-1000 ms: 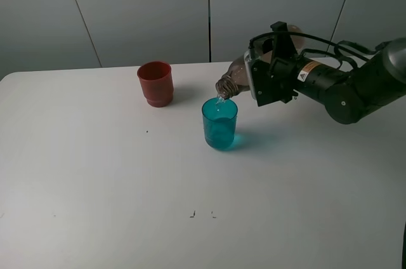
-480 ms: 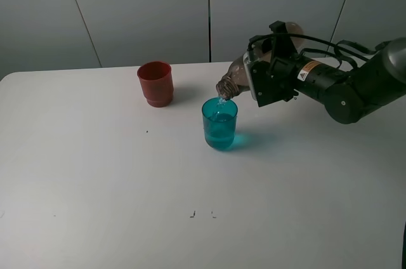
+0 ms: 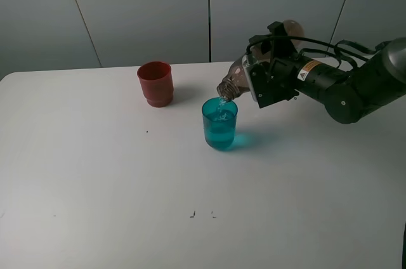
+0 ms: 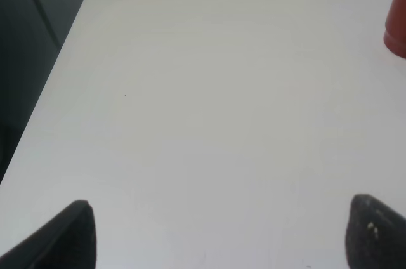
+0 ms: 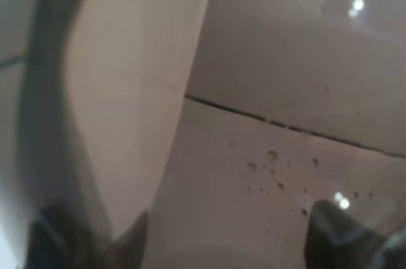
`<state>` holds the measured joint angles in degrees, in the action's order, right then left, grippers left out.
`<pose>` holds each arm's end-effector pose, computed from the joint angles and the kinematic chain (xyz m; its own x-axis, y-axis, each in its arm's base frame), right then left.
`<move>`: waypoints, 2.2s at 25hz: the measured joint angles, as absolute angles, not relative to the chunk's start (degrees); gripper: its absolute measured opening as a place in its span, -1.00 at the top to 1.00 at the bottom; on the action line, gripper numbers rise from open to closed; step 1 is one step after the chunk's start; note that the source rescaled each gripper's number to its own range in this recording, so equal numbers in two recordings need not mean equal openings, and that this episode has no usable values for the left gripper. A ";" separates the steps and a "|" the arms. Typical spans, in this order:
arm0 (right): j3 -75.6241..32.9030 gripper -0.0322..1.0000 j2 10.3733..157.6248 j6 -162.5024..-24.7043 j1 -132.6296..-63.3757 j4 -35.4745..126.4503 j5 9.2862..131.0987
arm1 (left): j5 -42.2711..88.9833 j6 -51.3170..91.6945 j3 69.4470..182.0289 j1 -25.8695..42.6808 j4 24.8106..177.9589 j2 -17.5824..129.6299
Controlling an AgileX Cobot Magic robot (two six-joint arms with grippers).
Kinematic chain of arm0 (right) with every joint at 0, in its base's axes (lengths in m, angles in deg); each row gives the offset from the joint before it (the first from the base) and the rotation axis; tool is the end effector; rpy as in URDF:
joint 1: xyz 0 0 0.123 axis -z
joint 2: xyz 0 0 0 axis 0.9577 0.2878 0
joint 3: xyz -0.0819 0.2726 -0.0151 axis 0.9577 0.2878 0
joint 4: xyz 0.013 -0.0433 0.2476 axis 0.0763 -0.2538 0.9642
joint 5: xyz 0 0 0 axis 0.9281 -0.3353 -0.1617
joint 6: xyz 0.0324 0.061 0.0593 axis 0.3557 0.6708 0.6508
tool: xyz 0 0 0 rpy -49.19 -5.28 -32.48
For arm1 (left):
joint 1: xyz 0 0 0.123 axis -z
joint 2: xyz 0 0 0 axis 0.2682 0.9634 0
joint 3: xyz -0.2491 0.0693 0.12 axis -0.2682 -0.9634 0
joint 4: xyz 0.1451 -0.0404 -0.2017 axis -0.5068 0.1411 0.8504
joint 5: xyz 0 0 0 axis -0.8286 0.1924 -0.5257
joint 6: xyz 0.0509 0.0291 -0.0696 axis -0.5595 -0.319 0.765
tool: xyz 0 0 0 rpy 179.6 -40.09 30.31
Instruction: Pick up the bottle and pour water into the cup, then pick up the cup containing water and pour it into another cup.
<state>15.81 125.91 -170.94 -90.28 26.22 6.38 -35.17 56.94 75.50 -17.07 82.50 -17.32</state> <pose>0.3401 0.1194 0.1198 0.4819 -0.8405 0.2477 -0.0786 -0.3230 -0.9431 -0.0085 0.0073 0.2787 -0.4649 -0.0156 -0.8852 -0.1015 0.9942 0.0358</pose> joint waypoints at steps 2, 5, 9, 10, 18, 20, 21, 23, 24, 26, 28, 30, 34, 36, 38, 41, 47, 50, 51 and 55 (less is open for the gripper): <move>15.81 0.94 125.91 -171.37 -90.28 26.22 6.27 | -35.17 56.94 75.50 -17.07 82.50 -17.32; 15.81 0.94 125.91 -171.83 -90.28 26.11 6.16 | -35.17 56.94 75.50 -17.07 82.50 -17.32; 15.81 0.94 125.91 -172.35 -90.28 25.44 6.06 | -35.17 56.94 75.50 -17.07 82.50 -17.32; 15.81 0.94 125.91 -172.50 -90.28 25.16 6.06 | -35.17 56.83 75.50 -17.07 82.50 -17.32; 15.81 0.94 125.91 -174.82 -90.28 24.65 6.06 | -35.17 56.83 75.50 -17.07 82.50 -17.32; 15.81 0.94 125.91 -174.88 -90.28 24.65 6.06 | -35.17 56.83 75.50 -17.07 82.50 -17.32; 15.81 0.94 125.91 -174.88 -90.28 24.65 6.06 | -35.17 56.83 75.50 -17.07 82.50 -17.32; 15.81 0.94 125.91 -174.88 -90.28 24.65 6.06 | -35.17 56.83 75.50 -17.07 82.50 -17.32; 15.81 0.94 125.91 -174.44 -90.28 24.65 6.06 | -35.17 56.83 75.50 -17.07 82.50 -17.32; 15.81 0.94 125.91 -173.38 -90.28 24.65 6.06 | -35.17 56.83 75.50 -17.07 82.50 -17.32; 15.81 0.94 125.91 -171.75 -90.28 24.55 6.06 | -35.17 56.83 75.50 -17.07 82.50 -17.32; 15.81 0.94 125.91 -169.78 -90.28 24.55 6.06 | -35.17 56.83 75.50 -17.07 82.50 -17.32; 15.81 0.94 125.91 -167.44 -90.28 24.43 7.29 | -35.17 56.83 75.50 -17.07 82.50 -17.32; 15.81 0.94 125.91 -166.56 -90.28 23.67 9.55 | -35.17 56.83 75.50 -17.07 82.50 -17.32; 15.81 0.94 125.91 -164.51 -90.28 23.12 11.00 | -35.17 56.83 75.50 -17.07 82.50 -17.32; 15.81 0.94 125.91 -159.95 -90.28 23.12 11.51 | -35.17 56.83 75.50 -17.07 82.50 -17.32; 15.81 0.94 125.91 -152.74 -90.28 23.12 11.51 | -35.17 56.83 75.50 -17.07 82.50 -17.32; 15.81 0.94 125.91 -148.81 -90.28 23.12 11.51 | -35.17 56.83 75.50 -17.07 82.50 -17.32; 15.81 0.94 125.91 -147.28 -90.28 23.12 11.51 | -35.17 56.83 75.50 -17.07 82.50 -17.32; 15.81 0.94 125.91 -136.75 -90.28 23.12 11.51 | -35.17 56.83 75.50 -17.07 82.50 -17.32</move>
<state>15.81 125.91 -136.75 -90.28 23.12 11.51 -35.17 56.83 75.50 -17.07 82.50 -17.32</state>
